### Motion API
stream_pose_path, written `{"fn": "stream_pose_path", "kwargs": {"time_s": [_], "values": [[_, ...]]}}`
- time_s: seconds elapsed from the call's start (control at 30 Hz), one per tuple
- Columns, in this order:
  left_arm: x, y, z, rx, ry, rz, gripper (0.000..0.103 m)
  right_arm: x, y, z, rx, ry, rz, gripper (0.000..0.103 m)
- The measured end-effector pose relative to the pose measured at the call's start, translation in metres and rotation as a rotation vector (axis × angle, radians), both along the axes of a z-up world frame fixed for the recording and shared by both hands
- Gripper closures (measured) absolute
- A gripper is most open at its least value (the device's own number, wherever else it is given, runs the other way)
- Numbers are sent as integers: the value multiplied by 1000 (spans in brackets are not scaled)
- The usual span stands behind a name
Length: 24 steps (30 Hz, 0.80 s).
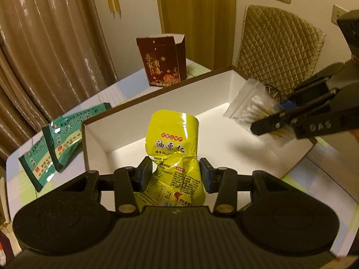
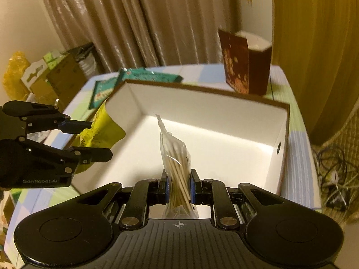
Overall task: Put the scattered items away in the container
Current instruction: 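Lift the swab bag and yellow packet over the box with both tools, then open both tools to drop the swab bag and yellow packet into the box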
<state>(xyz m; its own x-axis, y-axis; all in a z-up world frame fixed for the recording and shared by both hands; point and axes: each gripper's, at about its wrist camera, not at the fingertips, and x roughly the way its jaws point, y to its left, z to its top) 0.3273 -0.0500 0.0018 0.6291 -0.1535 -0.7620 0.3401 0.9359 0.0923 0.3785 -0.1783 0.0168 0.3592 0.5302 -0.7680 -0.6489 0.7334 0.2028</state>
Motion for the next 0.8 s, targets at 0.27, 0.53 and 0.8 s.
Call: {"fn": "stream_pose_path", "kwargs": {"time_s": [0.27,0.53,0.8], "values": [[29,-14,-34,-3,85,33,63,14,5,-32,-46,83,-26,89],[48,-21,-69,-27,186,81,62,17,8,-49,-99,118,-20,89],[57,-19,-83,-15,230,100,51,20,11,-53,-121,136,-17,89]]}}
